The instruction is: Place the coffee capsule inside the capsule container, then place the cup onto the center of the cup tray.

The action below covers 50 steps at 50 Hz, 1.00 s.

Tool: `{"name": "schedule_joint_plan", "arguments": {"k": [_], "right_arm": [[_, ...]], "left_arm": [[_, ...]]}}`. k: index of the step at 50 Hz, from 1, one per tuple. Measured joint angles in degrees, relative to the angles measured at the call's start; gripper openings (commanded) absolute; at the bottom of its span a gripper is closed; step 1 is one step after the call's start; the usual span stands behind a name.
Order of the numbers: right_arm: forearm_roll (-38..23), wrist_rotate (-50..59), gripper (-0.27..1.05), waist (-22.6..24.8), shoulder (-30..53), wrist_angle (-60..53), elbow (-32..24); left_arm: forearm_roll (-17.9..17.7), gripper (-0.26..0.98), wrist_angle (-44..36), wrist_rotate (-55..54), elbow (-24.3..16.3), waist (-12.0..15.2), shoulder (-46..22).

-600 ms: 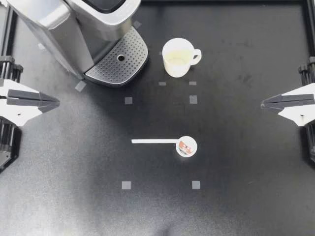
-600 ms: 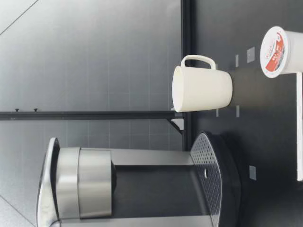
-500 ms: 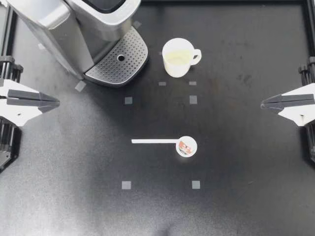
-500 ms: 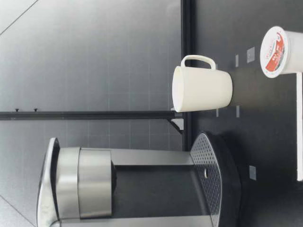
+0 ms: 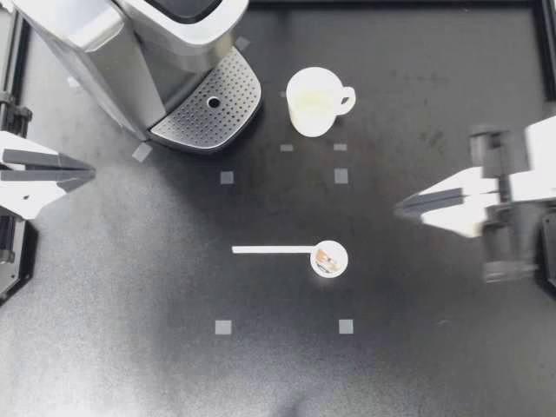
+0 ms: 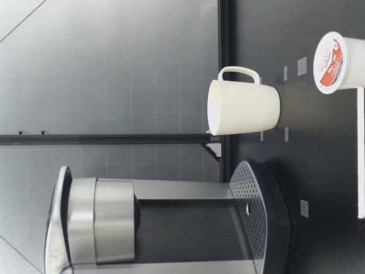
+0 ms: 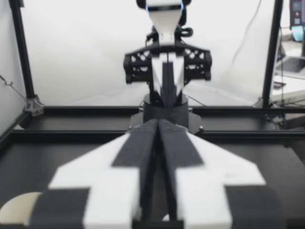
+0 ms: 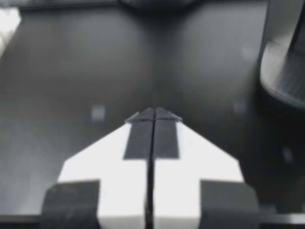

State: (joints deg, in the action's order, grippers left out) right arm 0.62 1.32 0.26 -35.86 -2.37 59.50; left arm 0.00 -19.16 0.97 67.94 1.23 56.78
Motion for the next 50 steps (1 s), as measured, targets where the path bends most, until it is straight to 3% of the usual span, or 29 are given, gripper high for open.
{"name": "schedule_joint_plan", "arguments": {"k": [13,23,33,50], "right_arm": [[0.6,-0.2,0.25,0.0,9.6,10.1,-4.6],[0.7,-0.4,0.63,0.1,13.9,11.6,-5.4],[0.7,0.0,0.91,0.1,17.4,10.1,-5.4],[0.6,-1.0,0.95,0.5,26.8,5.7,-5.8]], "left_arm": [[0.0,0.14,0.0,0.1,0.1,0.0,0.0],[0.0,0.14,-0.1,0.1,0.0,0.1,-0.1],[0.1,0.14,-0.1,0.1,0.0,0.1,-0.1],[0.1,0.14,-0.1,0.2,0.0,0.0,0.0]]}}
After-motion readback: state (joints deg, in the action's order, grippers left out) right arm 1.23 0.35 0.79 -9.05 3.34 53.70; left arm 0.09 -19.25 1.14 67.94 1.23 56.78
